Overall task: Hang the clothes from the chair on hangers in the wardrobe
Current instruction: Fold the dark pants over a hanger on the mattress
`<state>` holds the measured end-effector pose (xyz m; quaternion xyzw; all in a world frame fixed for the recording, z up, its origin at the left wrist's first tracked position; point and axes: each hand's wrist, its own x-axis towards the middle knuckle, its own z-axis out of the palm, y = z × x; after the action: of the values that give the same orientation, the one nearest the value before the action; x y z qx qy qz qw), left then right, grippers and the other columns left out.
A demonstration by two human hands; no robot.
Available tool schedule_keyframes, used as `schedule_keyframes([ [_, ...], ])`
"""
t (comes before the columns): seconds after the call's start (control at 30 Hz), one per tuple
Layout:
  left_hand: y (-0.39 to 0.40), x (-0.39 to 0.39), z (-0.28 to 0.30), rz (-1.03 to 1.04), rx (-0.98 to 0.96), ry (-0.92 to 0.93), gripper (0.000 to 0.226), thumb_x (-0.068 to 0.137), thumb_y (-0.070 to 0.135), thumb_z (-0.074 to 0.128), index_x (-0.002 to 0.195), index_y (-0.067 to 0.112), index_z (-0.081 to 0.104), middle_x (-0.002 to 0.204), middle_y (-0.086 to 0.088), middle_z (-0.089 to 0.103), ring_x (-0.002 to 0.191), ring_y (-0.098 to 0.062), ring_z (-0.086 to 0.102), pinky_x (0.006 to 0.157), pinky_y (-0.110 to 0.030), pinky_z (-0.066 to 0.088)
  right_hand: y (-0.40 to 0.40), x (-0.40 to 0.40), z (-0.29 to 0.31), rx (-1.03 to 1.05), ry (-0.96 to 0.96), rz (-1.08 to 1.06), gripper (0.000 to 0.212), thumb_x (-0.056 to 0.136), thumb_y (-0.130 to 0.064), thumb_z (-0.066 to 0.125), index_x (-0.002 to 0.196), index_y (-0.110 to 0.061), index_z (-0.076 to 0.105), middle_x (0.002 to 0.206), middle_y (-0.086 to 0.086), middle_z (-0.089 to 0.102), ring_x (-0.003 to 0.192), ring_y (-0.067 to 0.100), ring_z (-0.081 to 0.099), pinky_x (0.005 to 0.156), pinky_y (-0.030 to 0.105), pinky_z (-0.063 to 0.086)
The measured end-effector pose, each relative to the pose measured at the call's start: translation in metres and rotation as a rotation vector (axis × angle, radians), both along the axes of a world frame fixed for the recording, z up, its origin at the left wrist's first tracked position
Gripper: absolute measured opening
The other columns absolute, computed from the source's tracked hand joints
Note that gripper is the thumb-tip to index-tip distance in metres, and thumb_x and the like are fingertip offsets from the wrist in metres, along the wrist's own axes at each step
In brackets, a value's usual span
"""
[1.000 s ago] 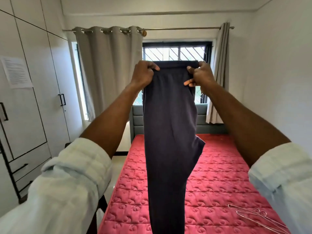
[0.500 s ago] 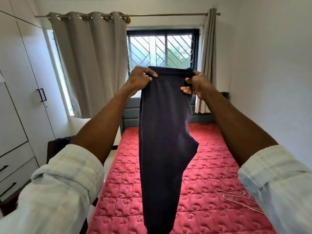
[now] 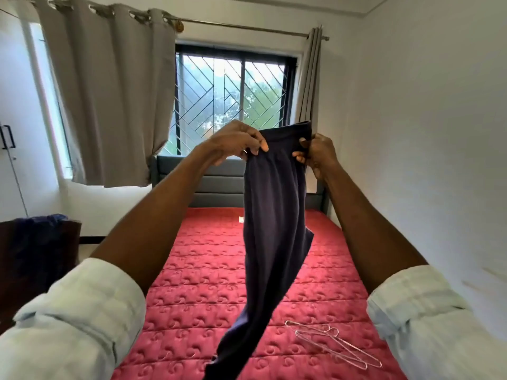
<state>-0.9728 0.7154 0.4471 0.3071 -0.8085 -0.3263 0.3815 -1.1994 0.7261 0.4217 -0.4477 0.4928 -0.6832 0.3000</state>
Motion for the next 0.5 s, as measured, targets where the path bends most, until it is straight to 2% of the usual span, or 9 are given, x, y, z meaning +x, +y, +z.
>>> schedule_keyframes([
  [0.07, 0.006, -0.014, 0.005, -0.067, -0.011, 0.034, 0.025, 0.076, -0.005, 0.057, 0.078, 0.010, 0.076, 0.074, -0.008, 0.064, 0.071, -0.010, 0.058, 0.067, -0.026, 0.051, 0.004, -0.011, 0.024, -0.042, 0.097, -0.015, 0.009, 0.096, -0.001, 0.051, 0.100, -0.006, 0.057, 0.075, 0.008, 0.063, 0.043, 0.013, 0.057, 0.044, 0.022, 0.049],
  [0.13, 0.012, -0.017, 0.008, -0.135, -0.007, 0.076, 0.022, 0.073, -0.004, 0.059, 0.078, 0.010, 0.075, 0.075, -0.005, 0.066, 0.074, -0.011, 0.059, 0.070, -0.027, 0.054, 0.004, -0.009, 0.045, -0.067, 0.212, -0.038, 0.014, 0.095, 0.000, 0.050, 0.089, -0.009, 0.058, 0.070, 0.007, 0.060, 0.042, 0.012, 0.055, 0.043, 0.023, 0.045],
  [0.27, 0.017, 0.013, -0.004, -0.146, 0.047, 0.219, 0.025, 0.064, 0.001, 0.059, 0.074, 0.013, 0.078, 0.083, -0.014, 0.065, 0.075, -0.015, 0.062, 0.073, -0.029, 0.055, -0.013, 0.029, 0.060, -0.071, 0.373, -0.018, 0.018, 0.093, 0.003, 0.052, 0.081, -0.008, 0.060, 0.061, 0.006, 0.059, 0.039, 0.011, 0.054, 0.041, 0.024, 0.044],
  [0.37, 0.010, 0.062, -0.047, -0.059, 0.132, 0.259, 0.024, 0.068, 0.002, 0.059, 0.073, 0.014, 0.079, 0.088, -0.018, 0.068, 0.077, -0.016, 0.063, 0.071, -0.028, 0.055, -0.042, 0.080, 0.025, 0.005, 0.464, 0.091, 0.015, 0.092, 0.003, 0.056, 0.081, -0.007, 0.060, 0.053, 0.003, 0.059, 0.037, 0.010, 0.054, 0.040, 0.022, 0.046],
  [0.43, 0.006, 0.096, -0.090, -0.011, 0.210, 0.252, 0.023, 0.075, -0.002, 0.062, 0.073, 0.014, 0.079, 0.081, -0.010, 0.072, 0.075, -0.016, 0.066, 0.066, -0.027, 0.056, -0.060, 0.116, -0.017, 0.108, 0.528, 0.184, 0.022, 0.093, 0.004, 0.055, 0.075, -0.010, 0.056, 0.043, -0.003, 0.056, 0.034, 0.008, 0.054, 0.038, 0.020, 0.046],
  [0.5, 0.000, 0.137, -0.151, 0.054, 0.321, 0.207, 0.029, 0.080, -0.010, 0.061, 0.075, 0.012, 0.079, 0.079, -0.004, 0.073, 0.074, -0.012, 0.068, 0.062, -0.022, 0.056, -0.083, 0.159, -0.076, 0.222, 0.609, 0.279, 0.027, 0.093, 0.005, 0.054, 0.072, -0.011, 0.055, 0.044, -0.001, 0.055, 0.034, 0.008, 0.054, 0.036, 0.020, 0.045],
])
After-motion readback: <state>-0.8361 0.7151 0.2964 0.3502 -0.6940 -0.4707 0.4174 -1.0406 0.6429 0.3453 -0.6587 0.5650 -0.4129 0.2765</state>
